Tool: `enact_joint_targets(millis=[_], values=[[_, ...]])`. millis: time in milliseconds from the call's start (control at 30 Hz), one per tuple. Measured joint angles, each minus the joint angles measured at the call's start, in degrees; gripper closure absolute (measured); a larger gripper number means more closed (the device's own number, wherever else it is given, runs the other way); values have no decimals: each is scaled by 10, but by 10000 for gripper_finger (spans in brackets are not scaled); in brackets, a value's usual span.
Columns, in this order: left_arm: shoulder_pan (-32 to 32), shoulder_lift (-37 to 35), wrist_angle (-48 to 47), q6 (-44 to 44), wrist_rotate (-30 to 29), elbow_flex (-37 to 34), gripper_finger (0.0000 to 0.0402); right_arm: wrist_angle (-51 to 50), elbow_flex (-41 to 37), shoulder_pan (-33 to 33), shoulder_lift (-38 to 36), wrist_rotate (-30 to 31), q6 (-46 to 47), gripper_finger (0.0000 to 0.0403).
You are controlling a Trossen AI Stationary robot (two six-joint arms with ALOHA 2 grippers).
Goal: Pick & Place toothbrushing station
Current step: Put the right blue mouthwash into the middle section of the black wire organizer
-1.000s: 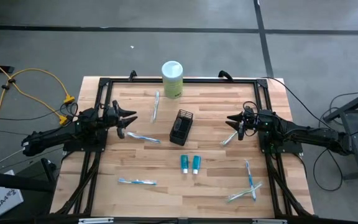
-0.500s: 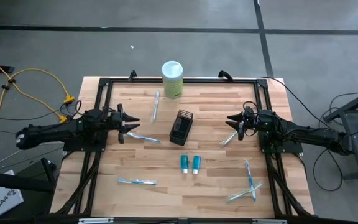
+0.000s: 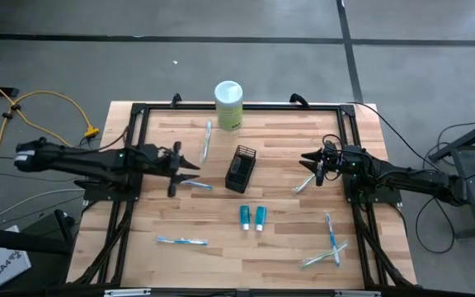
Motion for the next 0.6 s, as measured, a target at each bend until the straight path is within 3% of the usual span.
enact_joint_targets(millis=[300, 600], values=[[-88, 136, -2, -19, -73, 97, 291, 0, 0, 0, 0, 0, 0, 264], [-167, 210, -7, -18, -176, 157, 291, 0, 0, 0, 0, 0, 0, 264]])
